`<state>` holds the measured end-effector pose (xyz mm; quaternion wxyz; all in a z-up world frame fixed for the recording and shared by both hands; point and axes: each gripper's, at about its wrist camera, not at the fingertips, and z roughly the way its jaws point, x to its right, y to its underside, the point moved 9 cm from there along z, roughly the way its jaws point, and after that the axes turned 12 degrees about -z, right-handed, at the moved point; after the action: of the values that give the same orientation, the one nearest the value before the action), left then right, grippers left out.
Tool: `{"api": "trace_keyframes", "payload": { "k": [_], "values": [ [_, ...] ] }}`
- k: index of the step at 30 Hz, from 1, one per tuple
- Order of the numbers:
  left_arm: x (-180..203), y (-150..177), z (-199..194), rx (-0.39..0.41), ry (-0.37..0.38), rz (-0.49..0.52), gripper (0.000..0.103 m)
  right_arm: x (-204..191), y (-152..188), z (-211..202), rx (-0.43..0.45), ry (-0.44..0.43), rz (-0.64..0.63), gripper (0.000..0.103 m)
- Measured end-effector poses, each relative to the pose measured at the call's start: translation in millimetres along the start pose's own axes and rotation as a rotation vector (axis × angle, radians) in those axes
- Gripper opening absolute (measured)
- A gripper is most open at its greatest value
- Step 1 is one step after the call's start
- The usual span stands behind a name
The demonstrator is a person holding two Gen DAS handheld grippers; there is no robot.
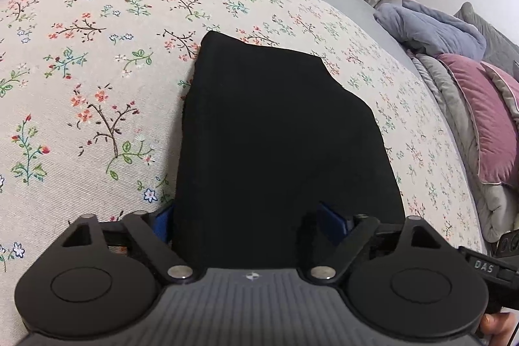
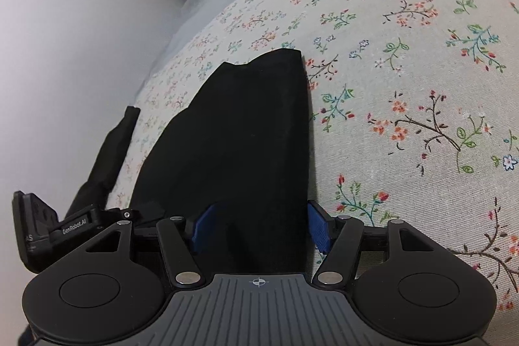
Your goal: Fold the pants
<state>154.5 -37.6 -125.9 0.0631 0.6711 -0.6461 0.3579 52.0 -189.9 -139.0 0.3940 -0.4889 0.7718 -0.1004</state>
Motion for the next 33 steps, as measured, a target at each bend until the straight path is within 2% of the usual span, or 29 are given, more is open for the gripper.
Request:
{"api": "trace_keyframes", "payload": {
  "k": [1, 2, 5, 7, 11, 14, 16, 18, 23, 27, 33],
  "values": [
    [-1, -1, 0, 0.006, -0.008, 0.000, 0.088, 0, 0, 0, 0.000, 0.010, -0.003, 0.053],
    [-3, -2, -1, 0.008, -0.006, -0.003, 0.086, 1, 1, 1, 0.001, 0.019, -0.002, 0.047],
    [-4, -2, -1, 0.007, 0.001, -0.007, 0.085, 4, 1, 1, 0.002, 0.028, 0.016, 0.038],
    [-5, -3, -1, 0.001, 0.011, -0.009, 0.086, 6, 1, 0, 0.003, 0.025, 0.029, 0.037],
    [-4, -3, 0, -0.014, 0.042, -0.013, 0.096, 9, 0, 0, 0.005, 0.014, 0.050, 0.036],
    [2, 0, 2, -0.002, 0.007, 0.023, 0.096, 9, 0, 1, 0.008, 0.009, 0.052, 0.036],
    [3, -1, 2, 0.014, -0.016, 0.042, 0.089, 8, 1, 1, 0.009, 0.012, 0.044, 0.036],
    [0, -4, 0, 0.020, -0.004, 0.011, 0.077, 6, 1, 1, 0.007, 0.027, 0.024, 0.035],
    [-4, -7, -7, 0.041, 0.015, -0.027, 0.059, 4, 0, 2, 0.012, 0.069, 0.004, 0.020],
    [2, -10, -15, 0.070, 0.031, -0.032, 0.046, -8, -4, -2, 0.036, 0.097, -0.062, 0.014],
    [14, -10, -17, 0.083, 0.053, -0.018, 0.040, -23, -13, -10, 0.082, 0.153, -0.158, 0.011]
  ]
}}
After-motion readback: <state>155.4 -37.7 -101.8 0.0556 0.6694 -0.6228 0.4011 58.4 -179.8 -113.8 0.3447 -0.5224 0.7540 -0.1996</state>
